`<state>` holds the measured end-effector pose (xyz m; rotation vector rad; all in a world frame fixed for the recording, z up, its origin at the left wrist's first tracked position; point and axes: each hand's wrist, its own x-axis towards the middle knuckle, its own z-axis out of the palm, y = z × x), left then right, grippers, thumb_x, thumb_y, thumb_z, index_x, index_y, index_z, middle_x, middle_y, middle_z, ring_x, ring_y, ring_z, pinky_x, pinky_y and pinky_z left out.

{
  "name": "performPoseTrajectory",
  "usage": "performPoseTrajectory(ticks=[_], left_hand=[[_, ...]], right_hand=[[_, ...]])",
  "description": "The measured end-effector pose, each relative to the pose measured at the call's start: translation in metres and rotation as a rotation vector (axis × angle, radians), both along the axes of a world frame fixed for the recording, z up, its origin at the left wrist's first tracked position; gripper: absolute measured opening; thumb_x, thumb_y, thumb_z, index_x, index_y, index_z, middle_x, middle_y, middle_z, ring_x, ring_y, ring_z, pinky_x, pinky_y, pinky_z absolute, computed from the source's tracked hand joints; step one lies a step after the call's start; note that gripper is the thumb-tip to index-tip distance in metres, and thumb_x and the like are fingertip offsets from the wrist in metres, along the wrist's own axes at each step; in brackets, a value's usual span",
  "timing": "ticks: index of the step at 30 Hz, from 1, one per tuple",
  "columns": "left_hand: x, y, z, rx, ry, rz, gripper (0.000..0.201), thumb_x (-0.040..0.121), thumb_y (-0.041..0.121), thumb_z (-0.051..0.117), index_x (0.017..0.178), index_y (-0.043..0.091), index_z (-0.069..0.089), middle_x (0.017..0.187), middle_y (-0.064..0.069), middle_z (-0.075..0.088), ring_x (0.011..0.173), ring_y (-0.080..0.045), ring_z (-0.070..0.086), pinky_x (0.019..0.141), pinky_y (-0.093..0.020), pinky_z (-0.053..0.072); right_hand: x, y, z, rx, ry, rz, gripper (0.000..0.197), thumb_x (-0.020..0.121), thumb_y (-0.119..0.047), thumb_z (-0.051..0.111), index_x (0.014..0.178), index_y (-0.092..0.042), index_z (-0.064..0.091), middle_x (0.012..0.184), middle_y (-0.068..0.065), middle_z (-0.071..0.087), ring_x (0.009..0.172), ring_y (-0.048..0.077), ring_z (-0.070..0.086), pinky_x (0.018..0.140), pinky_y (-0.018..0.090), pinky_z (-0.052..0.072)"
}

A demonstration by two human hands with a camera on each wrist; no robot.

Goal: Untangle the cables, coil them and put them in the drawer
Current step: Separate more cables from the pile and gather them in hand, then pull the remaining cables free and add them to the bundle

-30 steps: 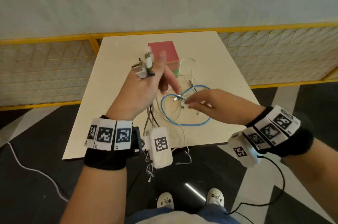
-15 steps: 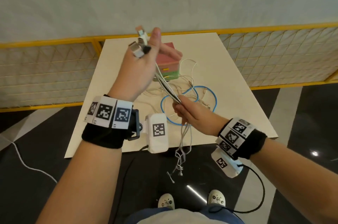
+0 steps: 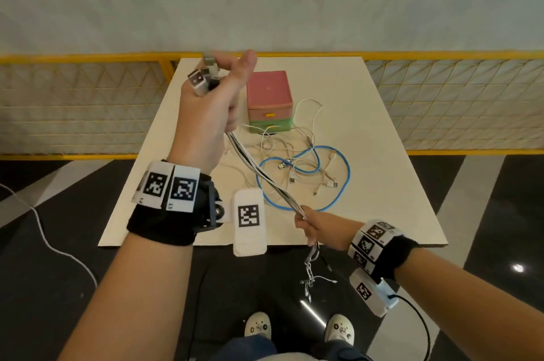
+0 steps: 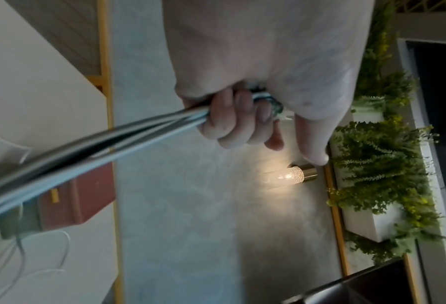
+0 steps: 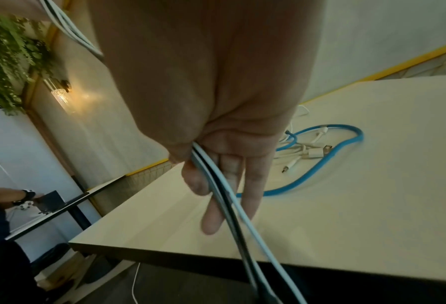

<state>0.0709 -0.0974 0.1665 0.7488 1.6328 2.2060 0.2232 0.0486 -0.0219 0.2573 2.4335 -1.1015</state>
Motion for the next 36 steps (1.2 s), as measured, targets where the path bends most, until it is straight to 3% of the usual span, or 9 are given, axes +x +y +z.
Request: performPoseTrajectory(ticks=[3,6,13,19,23,28,31,33,36], left_hand=[[-0.006,0.008,-0.006,-0.122,-0.054,0.045,0.052,0.090,0.056,0.054,0.053,0.024,0.037,0.044,0.010,0.025,0.039,-0.010,0.017,0.038,-0.019,0.015],[-0.010,0.017,-0.015,-0.172,-0.099,0.120,0.056,0.098,0.049,0.048,0.051,0.022,0.031,0.044,0.008,0.025,0.040,-0.013,0.022,0.039,-0.022,0.020],[-0.009,0.044,-0.045,-0.376,-0.092,0.148,0.052,0.098,0.044,0.051,0.054,0.022,0.035,0.046,0.008,0.030,0.039,-0.010,0.025,0.041,-0.020,0.020],[-0.017,0.065,-0.066,-0.434,-0.154,0.168,0.051,0.099,0.042,0.051,0.056,0.020,0.032,0.046,0.007,0.028,0.036,-0.008,0.024,0.036,-0.018,0.020],[-0.022,0.071,-0.072,-0.419,-0.181,0.187,0.051,0.099,0.041,0.052,0.056,0.021,0.032,0.049,0.006,0.027,0.037,-0.008,0.022,0.037,-0.018,0.020],[-0.027,0.072,-0.075,-0.429,-0.188,0.197,0.049,0.097,0.042,0.055,0.056,0.018,0.042,0.043,0.009,0.031,0.035,-0.008,0.024,0.038,-0.017,0.020],[-0.027,0.071,-0.074,-0.393,-0.182,0.150,0.028,0.096,0.031,0.060,0.073,0.017,0.064,0.039,0.013,0.034,0.035,-0.005,0.024,0.037,-0.016,0.021],[-0.025,0.071,-0.073,-0.371,-0.180,0.116,0.029,0.099,0.032,0.056,0.088,0.010,0.072,0.042,0.012,0.030,0.036,-0.005,0.021,0.038,-0.019,0.019],[-0.021,0.076,-0.072,-0.360,-0.183,0.118,0.047,0.101,0.040,0.047,0.090,0.002,0.073,0.046,0.005,0.024,0.035,-0.007,0.019,0.037,-0.019,0.018]], right_hand=[[-0.002,0.008,0.007,-0.014,-0.167,0.089,0.023,0.095,-0.026,0.045,0.117,-0.022,0.044,0.081,-0.002,0.058,0.080,0.015,0.058,0.085,0.032,0.047],[-0.017,0.032,0.010,0.050,-0.097,0.117,0.052,0.086,-0.007,0.053,0.135,-0.016,0.039,0.120,0.003,0.050,0.114,0.019,0.051,0.101,0.034,0.041],[-0.090,0.100,-0.014,0.261,0.193,-0.411,0.026,0.084,-0.005,0.047,0.104,-0.010,0.062,0.112,0.014,0.060,0.095,0.027,0.059,0.082,0.034,0.049],[-0.119,0.118,-0.035,0.434,-0.115,-0.320,0.040,0.096,-0.016,0.038,0.135,-0.014,0.047,0.141,0.017,0.042,0.123,0.032,0.047,0.106,0.039,0.038],[-0.121,0.117,-0.035,0.465,-0.113,-0.365,0.038,0.097,-0.014,0.031,0.126,0.000,0.053,0.133,0.021,0.051,0.121,0.033,0.049,0.100,0.037,0.041],[-0.117,0.129,-0.033,0.105,0.220,-0.882,0.021,0.088,-0.001,0.052,0.102,-0.004,0.068,0.105,0.018,0.068,0.102,0.035,0.063,0.091,0.035,0.050],[-0.110,0.127,-0.013,-0.270,0.405,-1.064,0.032,0.083,0.006,0.060,0.113,-0.004,0.054,0.091,0.012,0.062,0.089,0.035,0.066,0.086,0.045,0.055],[-0.102,0.116,0.007,-0.484,0.486,-1.046,0.031,0.087,0.003,0.058,0.118,0.001,0.054,0.084,0.008,0.062,0.086,0.030,0.065,0.087,0.039,0.054],[-0.080,0.089,0.047,-0.570,0.600,-0.779,0.019,0.097,-0.009,0.047,0.096,-0.009,0.066,0.078,0.003,0.061,0.081,0.020,0.064,0.083,0.033,0.054]])
